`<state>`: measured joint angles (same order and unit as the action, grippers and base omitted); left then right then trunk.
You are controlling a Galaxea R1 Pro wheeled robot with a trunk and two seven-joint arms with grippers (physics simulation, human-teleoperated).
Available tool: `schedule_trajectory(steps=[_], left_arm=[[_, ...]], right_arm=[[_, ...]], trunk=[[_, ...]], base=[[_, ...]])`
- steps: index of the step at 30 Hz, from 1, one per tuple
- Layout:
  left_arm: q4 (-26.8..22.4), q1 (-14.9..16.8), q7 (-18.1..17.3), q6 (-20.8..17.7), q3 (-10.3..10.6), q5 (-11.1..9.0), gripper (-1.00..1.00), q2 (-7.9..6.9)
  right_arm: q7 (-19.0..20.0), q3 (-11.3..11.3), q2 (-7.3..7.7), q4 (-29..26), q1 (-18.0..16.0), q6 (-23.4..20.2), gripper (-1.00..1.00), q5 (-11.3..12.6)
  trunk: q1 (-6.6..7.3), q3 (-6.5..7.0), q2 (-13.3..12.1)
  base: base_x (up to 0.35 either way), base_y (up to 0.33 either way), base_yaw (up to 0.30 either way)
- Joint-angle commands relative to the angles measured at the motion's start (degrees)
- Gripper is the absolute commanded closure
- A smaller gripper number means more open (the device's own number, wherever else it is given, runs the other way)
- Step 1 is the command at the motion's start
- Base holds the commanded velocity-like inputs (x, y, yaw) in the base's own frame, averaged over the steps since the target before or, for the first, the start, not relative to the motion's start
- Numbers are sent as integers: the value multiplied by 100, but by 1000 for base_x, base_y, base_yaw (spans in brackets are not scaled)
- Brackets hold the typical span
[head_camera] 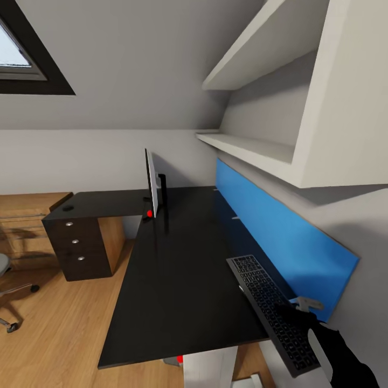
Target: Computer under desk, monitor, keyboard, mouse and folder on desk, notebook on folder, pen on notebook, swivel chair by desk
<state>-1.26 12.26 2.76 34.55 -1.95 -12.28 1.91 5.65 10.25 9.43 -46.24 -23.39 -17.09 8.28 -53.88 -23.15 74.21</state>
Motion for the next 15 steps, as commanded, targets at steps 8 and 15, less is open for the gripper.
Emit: schedule_trajectory(steps=[8,15], left_arm=[[3,4,23,17,-11,23,-100,2],[3,4,23,17,-8,23,-100,2]], right_arm=[[24,12,-2,36,2,-29,-100,26],[24,12,-5,36,2,-24,-100,25]], trunk=[[-67,-62,124],[-67,-62,124]], base=[[0,0,0],[0,0,0]])
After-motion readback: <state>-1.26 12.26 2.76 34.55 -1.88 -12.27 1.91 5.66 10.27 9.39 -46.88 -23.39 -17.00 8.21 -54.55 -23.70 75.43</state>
